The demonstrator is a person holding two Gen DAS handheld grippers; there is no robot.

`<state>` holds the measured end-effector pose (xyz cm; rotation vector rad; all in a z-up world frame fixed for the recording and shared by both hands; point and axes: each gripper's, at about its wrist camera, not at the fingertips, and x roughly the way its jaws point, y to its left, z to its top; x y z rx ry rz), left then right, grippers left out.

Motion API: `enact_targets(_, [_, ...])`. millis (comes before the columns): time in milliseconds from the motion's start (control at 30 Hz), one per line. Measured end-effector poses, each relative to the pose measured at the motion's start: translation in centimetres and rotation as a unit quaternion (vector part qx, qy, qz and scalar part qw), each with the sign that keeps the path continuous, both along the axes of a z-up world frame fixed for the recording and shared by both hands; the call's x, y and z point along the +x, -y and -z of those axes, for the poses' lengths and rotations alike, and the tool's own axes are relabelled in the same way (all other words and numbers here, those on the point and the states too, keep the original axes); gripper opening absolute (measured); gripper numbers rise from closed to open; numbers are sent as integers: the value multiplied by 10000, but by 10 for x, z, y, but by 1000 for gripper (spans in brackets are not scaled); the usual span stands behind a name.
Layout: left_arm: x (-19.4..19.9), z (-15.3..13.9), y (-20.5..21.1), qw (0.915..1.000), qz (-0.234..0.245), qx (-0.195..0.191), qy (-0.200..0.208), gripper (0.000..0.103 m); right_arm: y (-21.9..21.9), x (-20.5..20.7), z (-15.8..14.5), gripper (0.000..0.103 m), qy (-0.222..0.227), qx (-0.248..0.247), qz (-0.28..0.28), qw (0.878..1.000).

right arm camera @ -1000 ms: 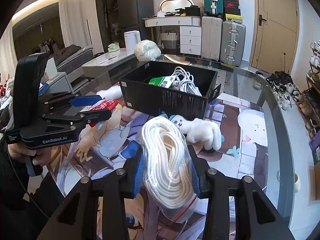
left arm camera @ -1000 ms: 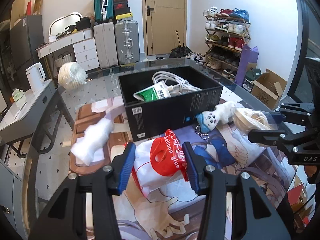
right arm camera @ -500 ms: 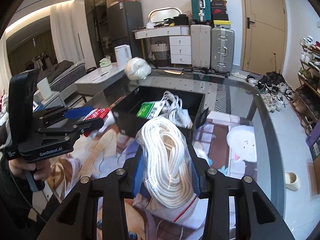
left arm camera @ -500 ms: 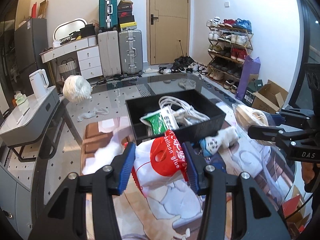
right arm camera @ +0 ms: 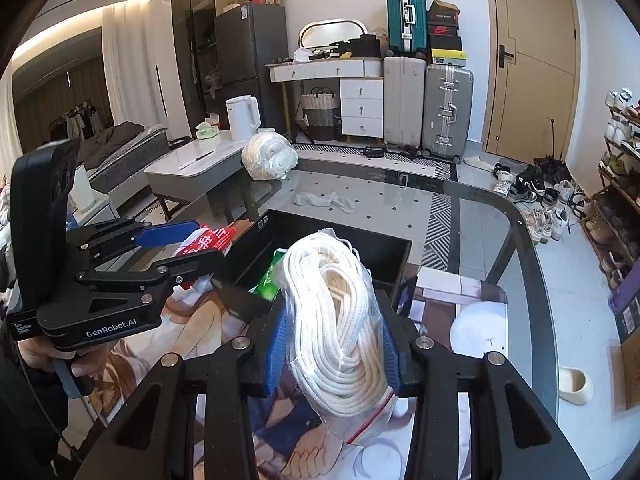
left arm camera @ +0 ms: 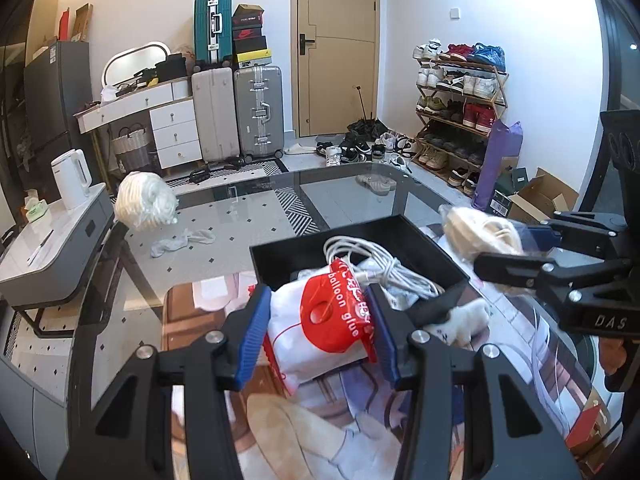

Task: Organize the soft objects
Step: 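Carry the red packet with the left gripper while the right gripper carries the rope coil over the box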

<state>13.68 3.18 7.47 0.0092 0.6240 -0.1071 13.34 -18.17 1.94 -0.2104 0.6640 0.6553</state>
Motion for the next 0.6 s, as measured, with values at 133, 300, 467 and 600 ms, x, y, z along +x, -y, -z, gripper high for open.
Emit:
enact_targets(133, [18, 3, 1, 10000, 60, 29, -30, 47, -10, 17, 2, 40, -18, -85, -38, 10000])
enact_targets(300, [38, 9, 4, 9998, 116, 79, -108, 47, -24, 36, 9, 40, -85, -235, -115, 9996])
enact_targets(467, [53, 19, 8, 9995, 190, 141, -197, 47, -40, 54, 21, 40, -146, -486, -290, 9983])
enact_targets(600, [64, 26, 10, 9993, 200, 192, -254, 47, -52, 69, 32, 40, -188, -666, -350, 9970])
